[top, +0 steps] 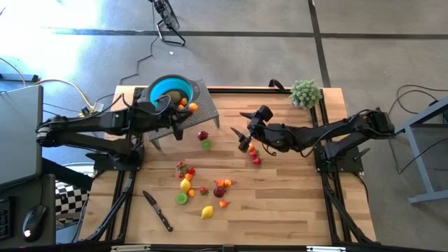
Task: Pick & Place Fruit
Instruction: Put the orange pear into the blue strainer bowl on the shelf
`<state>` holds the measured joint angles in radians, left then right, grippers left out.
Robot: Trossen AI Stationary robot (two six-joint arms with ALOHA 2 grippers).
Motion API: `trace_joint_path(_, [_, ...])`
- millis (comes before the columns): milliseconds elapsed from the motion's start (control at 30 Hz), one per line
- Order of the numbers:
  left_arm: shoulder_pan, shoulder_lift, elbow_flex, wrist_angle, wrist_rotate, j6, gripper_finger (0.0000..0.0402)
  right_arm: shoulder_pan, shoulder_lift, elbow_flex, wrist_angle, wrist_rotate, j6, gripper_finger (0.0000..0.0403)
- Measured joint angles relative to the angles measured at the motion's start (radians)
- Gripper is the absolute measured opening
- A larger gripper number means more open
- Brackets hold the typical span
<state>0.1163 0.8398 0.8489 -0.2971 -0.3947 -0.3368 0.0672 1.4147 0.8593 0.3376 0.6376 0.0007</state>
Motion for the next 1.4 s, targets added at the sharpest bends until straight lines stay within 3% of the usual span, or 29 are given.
trace_joint_path(233, [0.091,0.001,0.073,-0.243,-0.168,-0.007,0.0,-0.024,0.001,0.0,-0.018,-0.02,0.029,0.0297])
trace_joint_path(500, [0.256,0.008,0.074,-0.279,-0.216,0.024,0.0,-0.024,0.001,0.0,-0.022,-0.019,0.03,0.0294])
trace_joint_path(733, [0.435,0.033,0.073,-0.291,0.0,0.019,0.0,-0.024,0.002,0.0,-0.022,-0.019,0.03,0.0294])
trace_joint_path(1033, [0.579,0.151,0.073,-0.303,0.151,0.006,0.0,-0.024,0.002,0.0,-0.022,-0.018,0.03,0.0294])
trace_joint_path(1400, [0.61,0.2,0.073,-0.262,0.176,0.007,0.0029,-0.024,0.002,0.0,-0.035,-0.016,0.027,0.0294])
